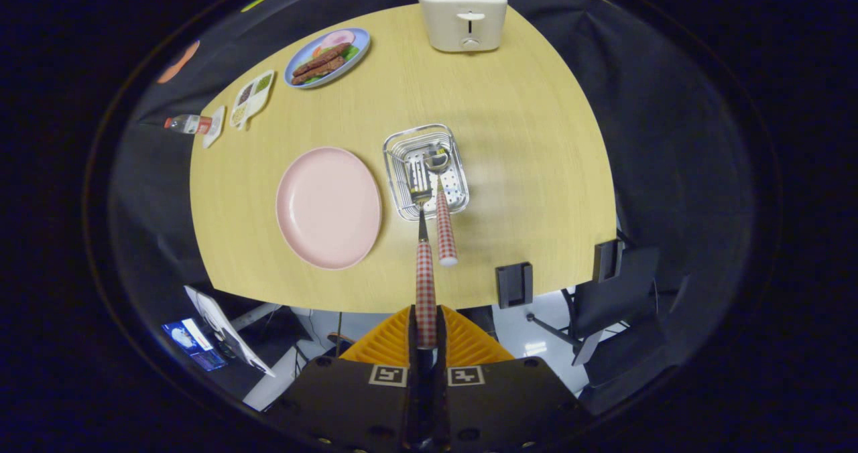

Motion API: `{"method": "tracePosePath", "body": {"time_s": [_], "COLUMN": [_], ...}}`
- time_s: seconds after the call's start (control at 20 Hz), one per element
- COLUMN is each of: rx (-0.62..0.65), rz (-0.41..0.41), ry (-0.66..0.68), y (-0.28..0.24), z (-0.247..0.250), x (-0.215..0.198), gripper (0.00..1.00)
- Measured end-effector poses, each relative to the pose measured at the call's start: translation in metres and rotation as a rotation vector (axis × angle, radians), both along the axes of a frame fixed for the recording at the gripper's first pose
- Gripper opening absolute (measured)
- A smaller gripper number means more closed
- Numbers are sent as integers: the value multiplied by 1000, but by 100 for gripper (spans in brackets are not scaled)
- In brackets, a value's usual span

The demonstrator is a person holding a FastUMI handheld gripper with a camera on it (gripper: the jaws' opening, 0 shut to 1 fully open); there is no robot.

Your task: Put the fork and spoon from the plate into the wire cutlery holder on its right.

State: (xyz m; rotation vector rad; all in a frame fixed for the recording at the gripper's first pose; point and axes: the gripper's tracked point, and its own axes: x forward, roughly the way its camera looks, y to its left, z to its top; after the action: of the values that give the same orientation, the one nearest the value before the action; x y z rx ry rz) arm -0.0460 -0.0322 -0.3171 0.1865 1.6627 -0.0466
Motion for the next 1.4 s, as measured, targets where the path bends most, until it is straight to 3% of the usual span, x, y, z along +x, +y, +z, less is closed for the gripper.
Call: {"method": "tracePosePath", "body": {"time_s": [0.45,1.0,1.15,1.2,1.4], "rx": [7,26,22,20,3], "rz": [-2,-27,-20,-20,-45], "ry": [15,18,7,-1,-33], "y": [5,9,10,9,3], "z": [-6,-12,-11,-11,-4], "x": [24,43,45,46,49], "gripper": [7,16,46,62,78]}}
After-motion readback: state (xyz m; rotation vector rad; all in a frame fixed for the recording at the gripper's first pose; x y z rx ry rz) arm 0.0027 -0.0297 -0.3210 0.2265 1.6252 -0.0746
